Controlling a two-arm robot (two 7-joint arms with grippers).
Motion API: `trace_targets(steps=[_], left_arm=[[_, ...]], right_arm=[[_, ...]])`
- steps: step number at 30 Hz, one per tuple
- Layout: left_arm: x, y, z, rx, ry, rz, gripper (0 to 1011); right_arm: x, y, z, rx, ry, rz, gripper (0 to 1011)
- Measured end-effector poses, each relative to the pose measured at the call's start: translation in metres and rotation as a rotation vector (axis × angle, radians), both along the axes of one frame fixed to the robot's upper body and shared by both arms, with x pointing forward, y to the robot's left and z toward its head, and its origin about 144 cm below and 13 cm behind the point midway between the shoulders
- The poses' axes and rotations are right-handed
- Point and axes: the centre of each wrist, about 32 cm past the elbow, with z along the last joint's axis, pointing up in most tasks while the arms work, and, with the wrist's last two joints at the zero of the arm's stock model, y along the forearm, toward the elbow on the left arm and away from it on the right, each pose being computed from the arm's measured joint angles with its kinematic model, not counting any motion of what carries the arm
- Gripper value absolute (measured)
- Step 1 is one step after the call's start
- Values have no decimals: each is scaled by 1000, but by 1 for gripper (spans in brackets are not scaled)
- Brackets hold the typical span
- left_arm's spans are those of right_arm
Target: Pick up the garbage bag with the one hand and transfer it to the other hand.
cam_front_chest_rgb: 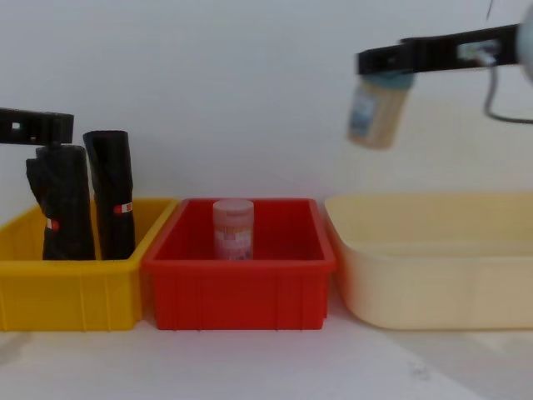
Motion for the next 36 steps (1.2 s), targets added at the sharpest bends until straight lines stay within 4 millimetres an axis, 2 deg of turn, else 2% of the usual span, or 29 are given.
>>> trace_targets(steps=[11,17,24,26,29,31,35,36], left_arm=[[0,0,0,0,0,0,1002],[0,0,0,0,0,0,1002],[0,0,0,0,0,0,1001],[0,0,0,0,0,0,1002],[0,0,0,0,0,0,1001],[0,0,0,0,0,0,1001],[0,0,0,0,0,0,1002],[0,0,0,0,0,0,1001]], right_arm=[[-18,-36,-2,-4,5,-125,647],[-15,-38,-6,-28,46,-130,647],[-1,-31,-13,-64,97,-117,648],[1,-29,-14,-69,102,-115,666],[5,-27,-16,-80,117,-112,781],[5,-27,-16,-82,119,-111,796],[8,-25,-18,-91,129,-107,951],[9,-25,-18,-92,131,-106,951]])
